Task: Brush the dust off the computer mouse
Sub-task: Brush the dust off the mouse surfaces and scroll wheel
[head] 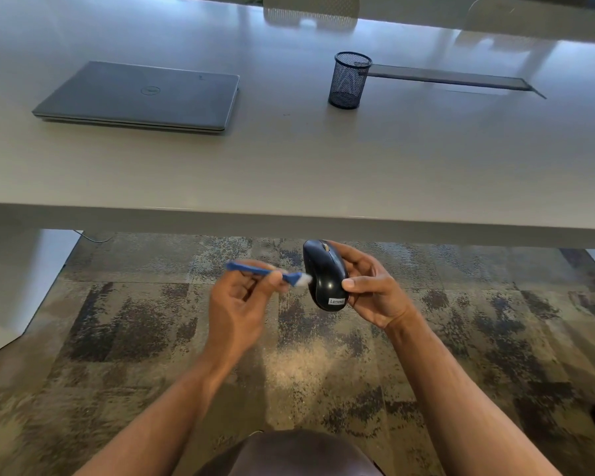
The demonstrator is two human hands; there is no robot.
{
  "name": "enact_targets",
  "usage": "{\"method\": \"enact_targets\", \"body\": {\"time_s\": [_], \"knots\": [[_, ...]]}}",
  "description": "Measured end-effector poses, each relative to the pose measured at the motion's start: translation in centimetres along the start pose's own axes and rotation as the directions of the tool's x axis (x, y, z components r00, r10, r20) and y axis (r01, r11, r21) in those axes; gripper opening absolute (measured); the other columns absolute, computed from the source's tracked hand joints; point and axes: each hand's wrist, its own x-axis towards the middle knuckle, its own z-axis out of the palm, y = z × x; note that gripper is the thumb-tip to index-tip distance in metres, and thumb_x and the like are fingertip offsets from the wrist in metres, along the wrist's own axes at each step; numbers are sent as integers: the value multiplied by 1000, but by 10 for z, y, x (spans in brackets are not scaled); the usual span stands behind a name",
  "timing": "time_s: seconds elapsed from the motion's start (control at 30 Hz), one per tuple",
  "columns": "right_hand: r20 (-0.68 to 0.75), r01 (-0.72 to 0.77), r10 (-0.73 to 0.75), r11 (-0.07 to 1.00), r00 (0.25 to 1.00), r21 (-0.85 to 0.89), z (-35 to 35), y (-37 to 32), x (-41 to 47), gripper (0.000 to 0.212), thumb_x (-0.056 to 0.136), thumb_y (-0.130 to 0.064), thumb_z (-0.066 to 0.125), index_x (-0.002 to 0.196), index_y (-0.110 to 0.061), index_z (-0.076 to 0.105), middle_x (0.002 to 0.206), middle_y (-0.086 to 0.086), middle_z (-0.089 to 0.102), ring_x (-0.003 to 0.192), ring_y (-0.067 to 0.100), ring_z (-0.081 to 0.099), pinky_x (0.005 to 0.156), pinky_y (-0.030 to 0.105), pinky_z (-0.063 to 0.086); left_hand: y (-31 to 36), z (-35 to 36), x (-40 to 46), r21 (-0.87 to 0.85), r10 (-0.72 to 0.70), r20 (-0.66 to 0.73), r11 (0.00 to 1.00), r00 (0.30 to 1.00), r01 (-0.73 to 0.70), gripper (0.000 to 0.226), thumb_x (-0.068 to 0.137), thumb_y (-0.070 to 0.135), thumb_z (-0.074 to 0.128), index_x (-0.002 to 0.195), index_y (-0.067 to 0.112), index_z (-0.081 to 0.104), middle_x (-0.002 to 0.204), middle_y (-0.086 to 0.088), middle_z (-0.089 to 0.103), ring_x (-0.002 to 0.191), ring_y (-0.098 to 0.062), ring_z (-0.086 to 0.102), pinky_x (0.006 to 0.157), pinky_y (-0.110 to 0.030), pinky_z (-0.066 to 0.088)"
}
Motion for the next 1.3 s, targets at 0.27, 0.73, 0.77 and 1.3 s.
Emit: {"method": "enact_targets", "body": {"time_s": [0.27,0.73,0.77,1.3], "knots": [[19,10,-10,1000,1000,-16,1,1,-1,86,66,-1,70,146,4,40,132,18,59,112,30,63,94,41,54,1,6,33,-37,-76,-93,997,993,73,10,85,9,66,90,17,63,82,-7,74,77,-24,72,73,-26,57],[39,-14,17,997,999,-79,2,9,-8,86,64,-1,73,145,4,42,137,22,54,116,34,60,101,48,51,13,1,68,121,-166,-113,976,980,179,3,93,16,60,92,17,63,78,0,70,65,-11,67,67,-29,59],[43,-16,20,997,999,-82,3,10,-8,87,64,-1,73,145,4,42,137,22,54,116,34,60,101,48,50,13,2,75,131,-169,-92,975,981,181,2,93,16,61,92,16,63,78,-1,70,66,-13,67,66,-30,59],[64,-10,15,997,998,-81,9,7,-11,86,64,1,74,144,3,43,138,21,54,115,32,61,99,48,52,10,23,104,311,-261,154,928,953,204,9,91,11,64,98,7,69,80,-15,69,63,-13,63,59,-25,54]]}}
